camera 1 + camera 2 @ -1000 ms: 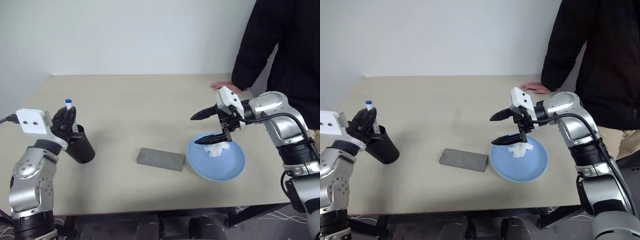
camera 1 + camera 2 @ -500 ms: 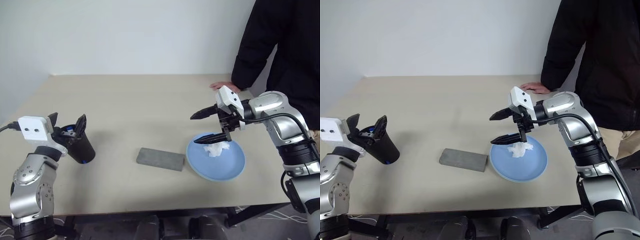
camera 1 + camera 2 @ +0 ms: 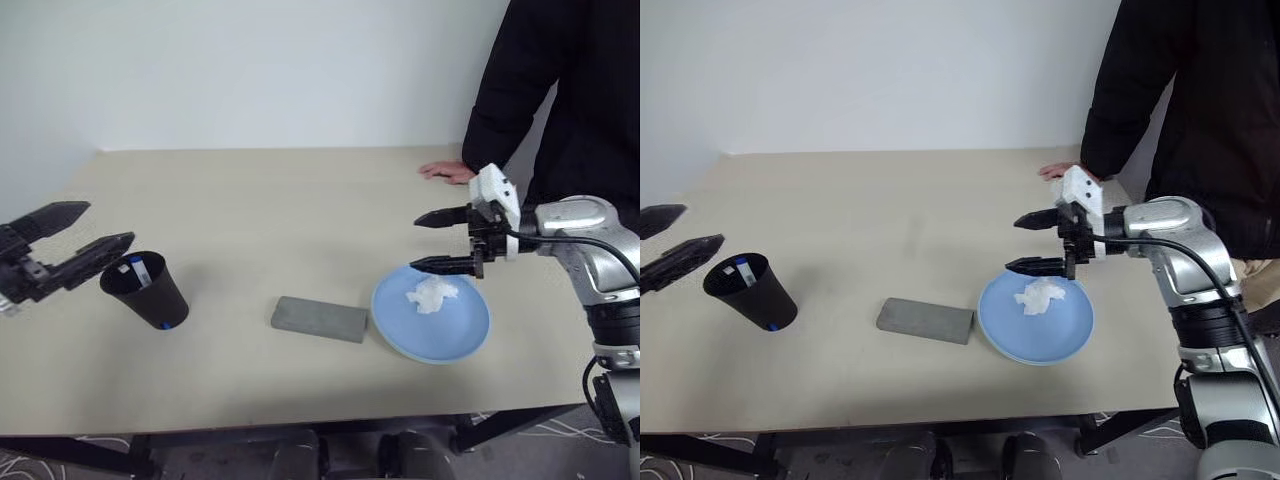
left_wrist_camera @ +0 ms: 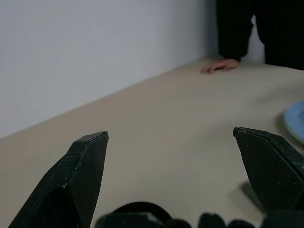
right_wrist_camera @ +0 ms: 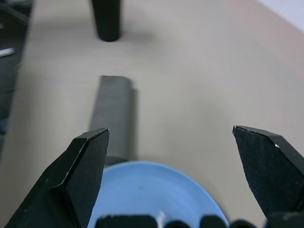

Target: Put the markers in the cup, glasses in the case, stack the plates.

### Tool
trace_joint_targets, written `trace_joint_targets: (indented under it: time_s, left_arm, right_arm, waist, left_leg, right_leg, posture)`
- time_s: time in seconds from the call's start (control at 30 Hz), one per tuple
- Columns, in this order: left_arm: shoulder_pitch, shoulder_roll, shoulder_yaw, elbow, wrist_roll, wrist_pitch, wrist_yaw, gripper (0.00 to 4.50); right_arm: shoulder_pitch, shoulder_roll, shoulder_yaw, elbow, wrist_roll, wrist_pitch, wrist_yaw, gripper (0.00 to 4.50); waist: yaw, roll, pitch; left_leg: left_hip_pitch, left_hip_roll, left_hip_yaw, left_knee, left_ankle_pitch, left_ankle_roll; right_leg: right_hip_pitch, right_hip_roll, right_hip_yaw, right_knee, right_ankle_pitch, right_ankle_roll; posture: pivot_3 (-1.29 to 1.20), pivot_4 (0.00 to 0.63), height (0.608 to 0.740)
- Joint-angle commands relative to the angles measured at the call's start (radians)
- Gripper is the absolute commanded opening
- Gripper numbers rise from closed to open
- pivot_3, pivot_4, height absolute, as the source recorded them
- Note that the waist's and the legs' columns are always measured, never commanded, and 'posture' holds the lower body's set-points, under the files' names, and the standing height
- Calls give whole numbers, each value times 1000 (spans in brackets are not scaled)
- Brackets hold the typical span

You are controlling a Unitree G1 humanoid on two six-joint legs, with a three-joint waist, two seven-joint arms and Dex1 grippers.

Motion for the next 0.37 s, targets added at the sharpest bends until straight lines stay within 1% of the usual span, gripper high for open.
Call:
trace_joint_targets:
  time_s: [0.03, 0.1, 0.2, 0.27, 0.37]
  left_arm:
    - [13, 47, 37, 55, 11, -2, -115, 4480]
    - [34, 55, 40, 90, 29, -15, -173, 4480]
    - [108, 35, 37, 69, 48, -15, -241, 4480]
    - [142, 20, 34, 53, 61, -25, -261, 4480]
    - [172, 3, 11, 65, 86, -47, -291, 4480]
  right_arm:
    - [31, -18, -48, -75, 39, 51, -41, 4500]
    - [58, -13, -38, -110, 36, 72, -66, 4500]
    - [110, -23, -47, -161, 61, 103, -78, 4500]
    - [129, -32, -58, -175, 72, 111, -80, 4500]
    - [143, -48, -69, -170, 76, 103, -73, 4500]
  waist:
    - [-1, 0, 0]
    - [-1, 0, 0]
    - [-6, 0, 0]
    - [-7, -1, 0]
    - [-7, -1, 0]
  left_leg:
    - [0, 0, 0, 0, 0, 0]
    - [0, 2, 2, -1, 0, 0]
    - [0, 4, 7, -3, 0, -1]
    - [0, 4, 12, -4, 0, -1]
    - [0, 5, 17, -5, 0, 0]
  right_leg:
    - [0, 0, 0, 0, 0, 0]
    - [-2, 0, 0, 0, 0, 0]
    - [-5, -2, 0, 0, 0, 0]
    - [-7, -4, -1, 0, 0, 0]
    - [-9, -11, -7, 0, 0, 0]
  posture:
    - [0, 0, 697]
    - [0, 0, 697]
    - [0, 0, 697]
    - [0, 0, 697]
    - [0, 0, 697]
